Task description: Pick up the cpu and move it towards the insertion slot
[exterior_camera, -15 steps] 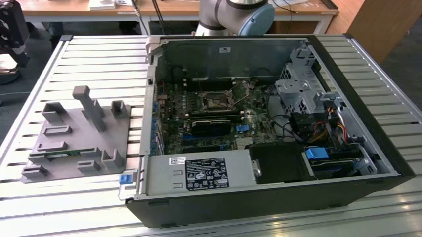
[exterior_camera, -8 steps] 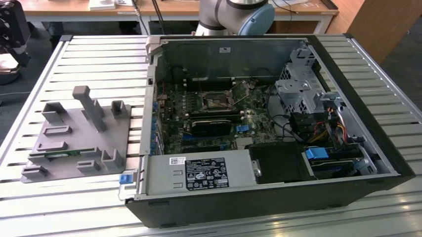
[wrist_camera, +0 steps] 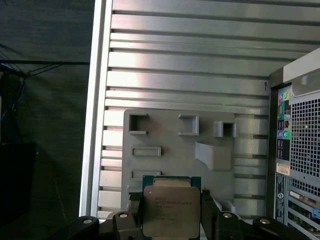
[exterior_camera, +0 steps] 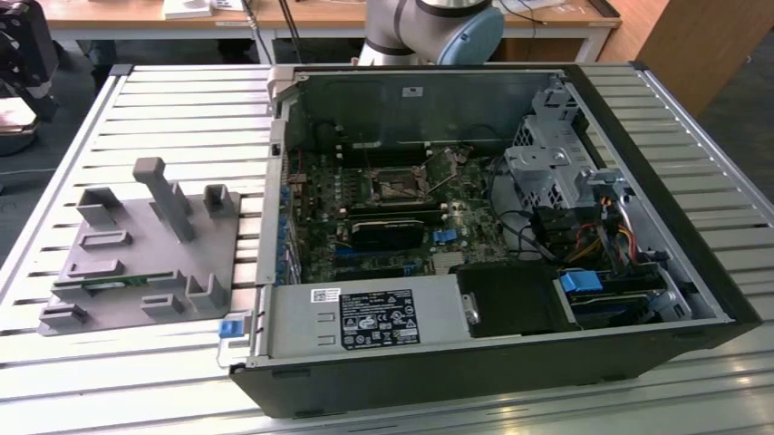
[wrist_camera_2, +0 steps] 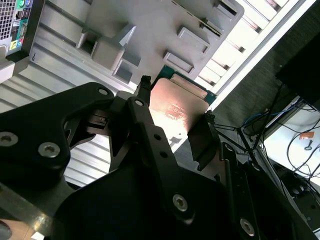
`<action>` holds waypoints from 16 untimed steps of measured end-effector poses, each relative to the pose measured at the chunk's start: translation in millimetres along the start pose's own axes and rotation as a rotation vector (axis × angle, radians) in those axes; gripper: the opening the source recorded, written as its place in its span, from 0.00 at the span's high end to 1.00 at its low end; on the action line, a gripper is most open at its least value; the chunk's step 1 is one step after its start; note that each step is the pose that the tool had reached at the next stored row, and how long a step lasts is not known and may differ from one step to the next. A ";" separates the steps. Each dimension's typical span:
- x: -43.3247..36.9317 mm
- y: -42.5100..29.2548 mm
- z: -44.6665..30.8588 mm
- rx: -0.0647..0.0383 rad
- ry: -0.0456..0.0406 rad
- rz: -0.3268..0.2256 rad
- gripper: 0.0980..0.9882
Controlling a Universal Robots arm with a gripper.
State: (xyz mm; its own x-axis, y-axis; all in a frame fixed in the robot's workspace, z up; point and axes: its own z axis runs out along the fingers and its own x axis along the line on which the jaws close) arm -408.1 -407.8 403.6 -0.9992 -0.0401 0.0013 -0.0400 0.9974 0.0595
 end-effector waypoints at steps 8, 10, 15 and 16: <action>-8.9 -0.3 -0.2 -0.005 -0.0002 0.000 0.50; -11.4 -0.4 -0.2 -0.005 -0.0004 0.000 0.50; -17.9 -0.7 -0.2 -0.007 -0.0004 0.000 0.50; -19.1 -0.7 -0.3 -0.008 -0.0003 0.000 0.50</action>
State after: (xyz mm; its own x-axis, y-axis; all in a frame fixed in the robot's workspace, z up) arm -389.0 -407.8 403.8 -0.9992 -0.0402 0.0010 -0.0400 0.9969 0.0671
